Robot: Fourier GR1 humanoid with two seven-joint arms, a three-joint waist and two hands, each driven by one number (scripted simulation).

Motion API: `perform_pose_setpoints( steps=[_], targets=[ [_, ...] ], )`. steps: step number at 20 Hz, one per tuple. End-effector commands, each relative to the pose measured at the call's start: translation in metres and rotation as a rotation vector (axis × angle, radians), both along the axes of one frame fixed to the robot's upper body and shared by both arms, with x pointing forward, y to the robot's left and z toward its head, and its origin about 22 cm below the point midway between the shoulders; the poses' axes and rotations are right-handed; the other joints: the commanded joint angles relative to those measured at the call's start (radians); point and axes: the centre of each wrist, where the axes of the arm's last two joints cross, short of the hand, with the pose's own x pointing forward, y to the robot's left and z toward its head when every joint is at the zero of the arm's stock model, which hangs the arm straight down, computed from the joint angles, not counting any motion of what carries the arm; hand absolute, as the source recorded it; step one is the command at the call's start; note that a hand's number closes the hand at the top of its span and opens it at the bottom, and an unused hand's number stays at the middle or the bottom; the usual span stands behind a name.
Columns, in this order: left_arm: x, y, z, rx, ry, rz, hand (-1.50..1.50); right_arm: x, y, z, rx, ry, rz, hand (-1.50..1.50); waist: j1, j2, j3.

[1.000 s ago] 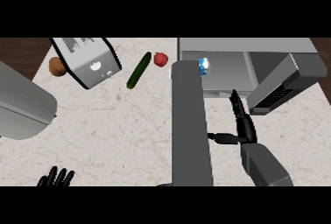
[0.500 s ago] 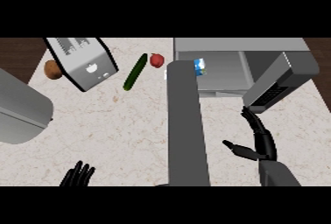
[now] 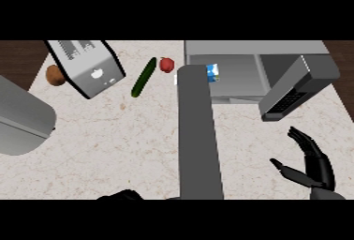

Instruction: Pick up the milk, place it into the microwave and close the microwave

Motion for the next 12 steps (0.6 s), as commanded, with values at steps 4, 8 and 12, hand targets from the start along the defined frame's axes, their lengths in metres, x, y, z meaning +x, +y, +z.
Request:
perform_pose_setpoints(
  steps=[4, 8, 12],
  targets=[
    [0.029, -0.051, -0.003, 0.036, 0.014, -0.051, 1.50, -0.051, -0.041, 0.000, 0.080, -0.062, -0.052, -1.50, 0.004, 0.002, 0.001],
    [0.057, -0.032, -0.002, 0.073, -0.008, 0.054, 1.50, -0.057, -0.067, 0.016, 0.057, -0.070, -0.064, -1.50, 0.006, 0.002, 0.001],
    [0.091, -0.051, -0.006, 0.122, -0.049, -0.033, 1.50, -0.076, -0.089, 0.021, 0.062, -0.058, -0.050, -1.50, 0.004, 0.004, 0.001]
  ],
)
